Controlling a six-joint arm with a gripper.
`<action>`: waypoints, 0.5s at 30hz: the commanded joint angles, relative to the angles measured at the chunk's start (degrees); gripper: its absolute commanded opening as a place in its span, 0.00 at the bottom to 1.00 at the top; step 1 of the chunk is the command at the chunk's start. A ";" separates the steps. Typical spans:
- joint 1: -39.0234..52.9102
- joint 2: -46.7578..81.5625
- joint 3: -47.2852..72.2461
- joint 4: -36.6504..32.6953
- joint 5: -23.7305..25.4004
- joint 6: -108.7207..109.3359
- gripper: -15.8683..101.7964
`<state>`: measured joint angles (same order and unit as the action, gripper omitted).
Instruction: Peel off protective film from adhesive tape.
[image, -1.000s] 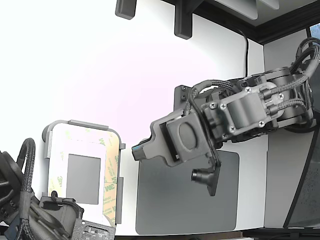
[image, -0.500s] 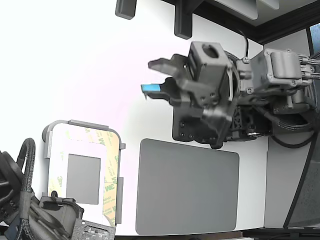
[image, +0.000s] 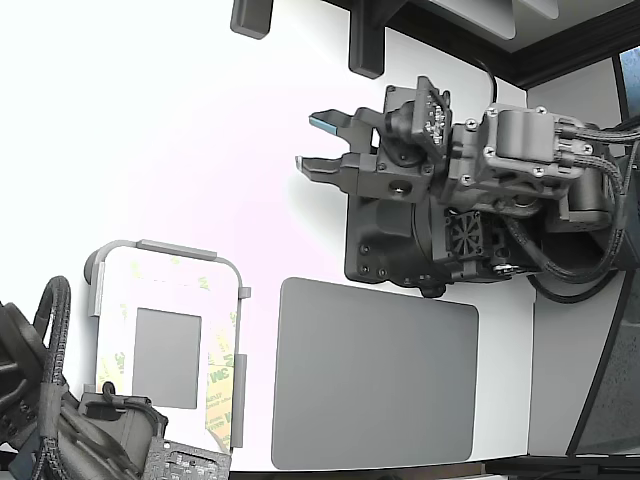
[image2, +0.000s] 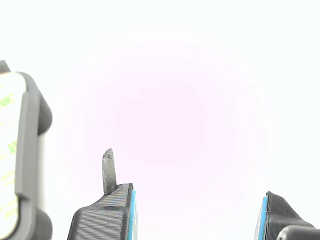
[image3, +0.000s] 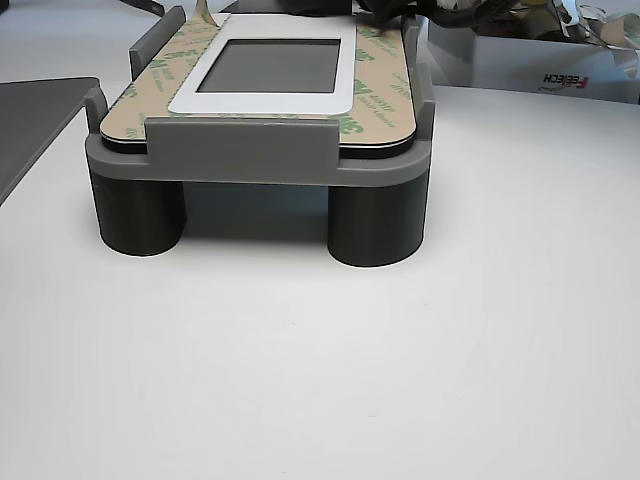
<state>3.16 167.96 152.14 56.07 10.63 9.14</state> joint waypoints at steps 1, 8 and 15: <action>-1.05 1.05 -1.14 -0.26 0.09 -0.88 0.98; -0.97 1.41 -1.05 -0.35 -0.97 -1.76 0.98; -0.97 1.41 -1.05 -0.35 -1.05 -1.76 0.98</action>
<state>3.16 168.13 152.40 56.07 9.67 7.47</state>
